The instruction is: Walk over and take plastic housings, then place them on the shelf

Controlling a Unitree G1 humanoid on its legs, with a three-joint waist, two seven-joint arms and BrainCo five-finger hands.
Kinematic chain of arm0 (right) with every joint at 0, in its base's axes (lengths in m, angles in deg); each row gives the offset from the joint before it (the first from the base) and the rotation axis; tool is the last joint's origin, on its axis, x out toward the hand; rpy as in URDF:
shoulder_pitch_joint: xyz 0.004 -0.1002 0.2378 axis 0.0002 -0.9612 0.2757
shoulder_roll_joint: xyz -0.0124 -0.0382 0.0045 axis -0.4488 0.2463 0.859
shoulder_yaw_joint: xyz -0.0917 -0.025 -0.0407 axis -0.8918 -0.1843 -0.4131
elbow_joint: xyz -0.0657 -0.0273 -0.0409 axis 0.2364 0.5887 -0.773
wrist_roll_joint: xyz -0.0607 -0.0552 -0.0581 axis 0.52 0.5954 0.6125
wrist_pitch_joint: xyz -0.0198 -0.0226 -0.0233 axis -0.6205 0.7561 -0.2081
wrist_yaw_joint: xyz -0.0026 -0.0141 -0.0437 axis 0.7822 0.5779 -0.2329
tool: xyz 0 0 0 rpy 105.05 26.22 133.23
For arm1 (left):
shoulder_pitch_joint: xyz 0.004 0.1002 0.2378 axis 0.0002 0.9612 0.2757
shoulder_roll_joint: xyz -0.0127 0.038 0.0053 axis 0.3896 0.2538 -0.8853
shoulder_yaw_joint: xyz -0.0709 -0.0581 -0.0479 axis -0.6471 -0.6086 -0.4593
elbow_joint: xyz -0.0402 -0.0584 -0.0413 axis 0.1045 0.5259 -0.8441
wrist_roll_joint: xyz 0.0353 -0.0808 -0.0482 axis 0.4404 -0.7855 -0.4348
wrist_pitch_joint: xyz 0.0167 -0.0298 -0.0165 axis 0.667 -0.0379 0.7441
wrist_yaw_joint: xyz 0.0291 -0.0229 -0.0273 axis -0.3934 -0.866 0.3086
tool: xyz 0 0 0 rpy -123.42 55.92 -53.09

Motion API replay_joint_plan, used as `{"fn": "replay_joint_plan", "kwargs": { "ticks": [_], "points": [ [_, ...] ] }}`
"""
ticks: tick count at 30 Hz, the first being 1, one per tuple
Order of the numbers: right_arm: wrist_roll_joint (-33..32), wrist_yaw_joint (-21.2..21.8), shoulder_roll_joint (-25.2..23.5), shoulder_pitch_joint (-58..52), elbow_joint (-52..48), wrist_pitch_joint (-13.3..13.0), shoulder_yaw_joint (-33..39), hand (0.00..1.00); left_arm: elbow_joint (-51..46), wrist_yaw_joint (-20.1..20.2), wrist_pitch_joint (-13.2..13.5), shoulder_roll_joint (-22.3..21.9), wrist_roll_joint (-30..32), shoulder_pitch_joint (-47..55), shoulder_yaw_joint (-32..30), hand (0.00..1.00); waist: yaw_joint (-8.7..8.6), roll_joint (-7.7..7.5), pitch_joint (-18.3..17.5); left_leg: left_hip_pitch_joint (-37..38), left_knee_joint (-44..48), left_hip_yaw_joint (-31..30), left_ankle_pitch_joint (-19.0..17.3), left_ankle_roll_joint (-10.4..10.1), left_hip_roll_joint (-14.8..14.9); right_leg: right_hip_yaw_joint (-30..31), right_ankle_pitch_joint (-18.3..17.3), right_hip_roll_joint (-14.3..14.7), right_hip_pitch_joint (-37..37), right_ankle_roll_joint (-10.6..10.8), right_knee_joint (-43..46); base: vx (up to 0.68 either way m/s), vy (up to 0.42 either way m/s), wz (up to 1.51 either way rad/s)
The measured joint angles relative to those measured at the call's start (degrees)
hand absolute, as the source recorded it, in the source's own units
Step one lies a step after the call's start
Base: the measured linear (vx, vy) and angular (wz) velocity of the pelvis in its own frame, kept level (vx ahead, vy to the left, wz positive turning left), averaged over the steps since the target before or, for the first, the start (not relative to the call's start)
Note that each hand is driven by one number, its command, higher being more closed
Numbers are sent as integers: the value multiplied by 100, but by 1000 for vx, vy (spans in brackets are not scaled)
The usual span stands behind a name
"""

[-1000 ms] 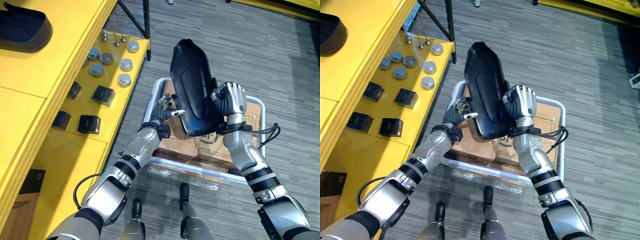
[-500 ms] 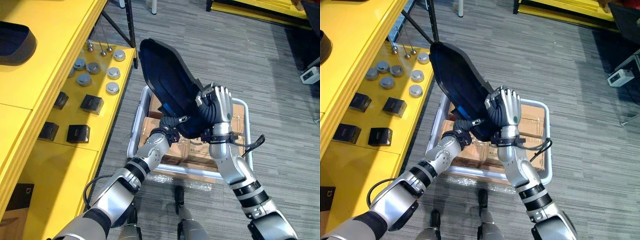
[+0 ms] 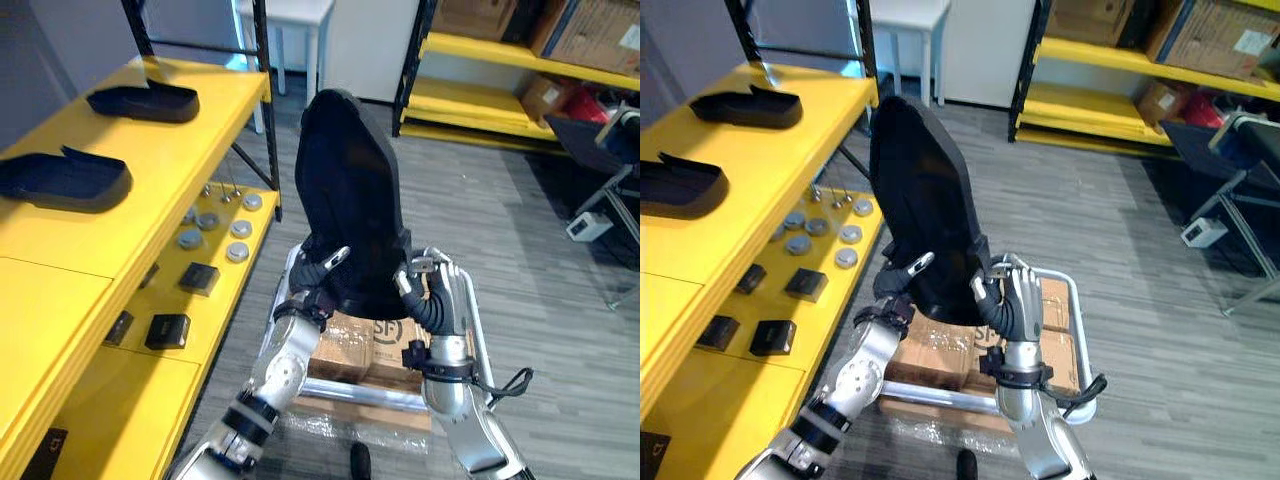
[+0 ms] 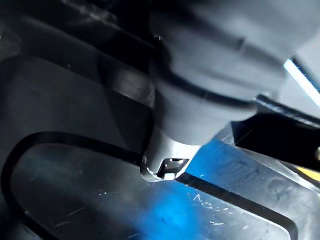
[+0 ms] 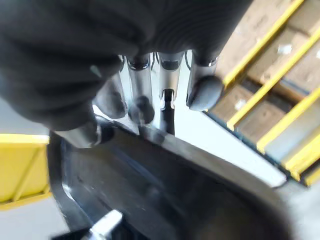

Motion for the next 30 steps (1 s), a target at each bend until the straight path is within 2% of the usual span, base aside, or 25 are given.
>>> {"fn": "replay_joint_plan", "kwargs": {
  "ticks": [2,4,5,6,7,8,9,10,11,12,14,16,18,19,20,21,22,23,24,25,26,27,28,29,30],
  "points": [
    [-226,210,-143,-468,460,-16,4,0,-473,9,67,-231,275,390,-356,100,43,124,-81,-27,-8,-347,50,-2,-38,-358,-87,-41,188,2,0,-11,-19,78],
    [-300,398,-204,-709,681,18,-97,0,-664,28,164,-338,755,580,-510,100,155,242,-153,-125,-17,-375,127,22,-54,-603,-122,-121,264,-17,2,-50,6,68],
    [-360,442,-239,-757,694,24,-97,0,-702,34,172,-378,880,625,-580,100,151,276,-173,-172,-29,-244,164,93,-27,-722,-140,-169,290,-14,2,-69,1,106],
    [-517,467,-315,-776,691,29,-77,0,-755,22,176,-472,1313,758,-692,100,131,353,-220,-219,-71,591,223,248,262,-1035,-180,-275,377,31,5,-49,-15,106],
    [-575,467,-340,-765,683,29,-70,0,-771,-3,177,-507,1542,837,-695,100,129,369,-234,-217,-83,886,276,322,346,-1138,-198,-315,414,57,9,-53,-21,114],
    [-656,467,-400,-716,676,25,25,0,-837,-46,168,-553,2104,1069,-708,100,169,393,-258,-191,-107,1318,381,378,431,-1283,-213,-411,457,83,8,-42,36,72],
    [-717,462,-497,-686,663,20,108,0,-935,-207,129,-606,3084,1365,-804,100,219,431,-283,-166,-168,1491,553,273,449,-1371,-235,-474,482,162,5,-35,68,53],
    [-755,454,-561,-683,658,12,148,0,-982,-313,100,-624,3582,1518,-870,100,249,434,-287,-148,-209,1492,618,165,423,-1382,-234,-505,494,191,4,-25,133,21],
    [-870,436,-690,-705,642,-6,172,0,-1034,-557,8,-607,4667,1844,-1031,100,327,387,-317,-67,-329,1538,640,124,334,-1366,-229,-585,502,203,-7,-8,111,2],
    [-871,434,-747,-721,627,-25,174,0,-1035,-638,-40,-582,4996,1996,-1090,100,343,370,-335,-17,-406,1563,651,112,281,-1365,-229,-628,515,213,-17,9,125,1],
    [-994,424,-961,-811,503,-138,178,0,-1157,-1146,-344,-535,6494,2584,-1461,100,361,319,-460,104,-742,1575,753,150,81,-1400,-244,-786,535,323,0,68,91,13],
    [-1196,426,-1063,-991,404,-304,298,0,-1530,-1454,-527,-555,7334,2980,-1711,100,435,287,-538,193,-922,1473,794,181,-59,-1566,-334,-920,618,452,34,115,55,35],
    [-1360,434,-1085,-1080,425,-323,481,0,-1915,-1608,-599,-620,7747,3119,-1840,100,492,272,-579,215,-920,1318,787,186,-165,-1723,-510,-1103,595,506,398,142,57,60],
    [-1475,452,-1085,-1136,478,-328,638,0,-2218,-1662,-613,-662,7936,3167,-1936,100,474,258,-567,277,-912,1119,764,201,-302,-1915,-767,-1368,594,628,1016,264,154,99],
    [-1630,478,-1065,-1161,611,-330,782,0,-2490,-1728,-614,-679,8054,3202,-2026,100,479,269,-549,436,-892,891,730,237,-409,-2051,-1001,-1707,473,505,1996,255,187,102],
    [-1725,505,-1061,-1163,683,-330,817,0,-2641,-1778,-613,-674,8105,3245,-2090,100,487,271,-550,524,-896,798,689,302,-446,-2080,-1039,-1872,372,420,2533,180,184,85],
    [-1802,532,-1079,-1166,732,-330,814,0,-2901,-1840,-610,-646,8163,3320,-2232,100,503,225,-531,639,-878,652,639,381,-521,-1990,-975,-2111,221,217,3270,120,184,82],
    [-1913,570,-1148,-1158,741,-337,820,0,-3175,-1920,-604,-622,8227,3366,-2393,100,524,160,-505,705,-802,393,559,496,-613,-1607,-673,-2284,-27,-210,4063,138,172,125],
    [-2030,584,-1222,-1158,810,-384,869,0,-3337,-2025,-572,-593,8237,3389,-2543,100,478,190,-503,634,-710,-8,509,584,-583,-1037,-1017,-1995,-284,-90,4495,144,98,138],
    [-2120,609,-1268,-1159,836,-417,885,0,-3359,-2062,-533,-567,8231,3378,-2603,100,468,196,-503,557,-674,-256,505,592,-531,-838,-1409,-1689,-338,-41,4540,157,-41,186],
    [-2272,659,-1315,-1161,844,-452,959,0,-3393,-2095,-521,-555,8211,3354,-2649,100,463,199,-494,394,-639,-749,530,621,-536,-429,-1918,-1036,-403,-9,4338,173,-123,209],
    [-2452,687,-1324,-1123,844,-469,1110,0,-3391,-2071,-495,-567,8013,3366,-2647,100,475,160,-442,338,-648,-1181,588,633,-657,-79,-2198,-530,-389,26,3841,165,-126,213],
    [-2485,691,-1330,-1098,843,-470,1210,0,-3387,-2072,-491,-574,7920,3394,-2641,100,477,139,-409,331,-647,-1405,607,631,-753,120,-2271,-345,-362,37,3562,132,-140,203],
    [-2548,684,-1339,-1100,839,-473,1396,0,-3389,-2029,-469,-593,7653,3448,-2630,100,473,68,-385,318,-607,-1760,650,575,-962,633,-2286,-74,-286,71,3007,100,-159,193],
    [-2675,664,-1349,-1100,822,-474,1569,0,-3447,-1995,-401,-578,7370,3478,-2597,100,470,-101,-333,329,-499,-2084,619,530,-1272,1031,-2085,-24,-230,-29,2576,93,-208,178]
  ]
}}
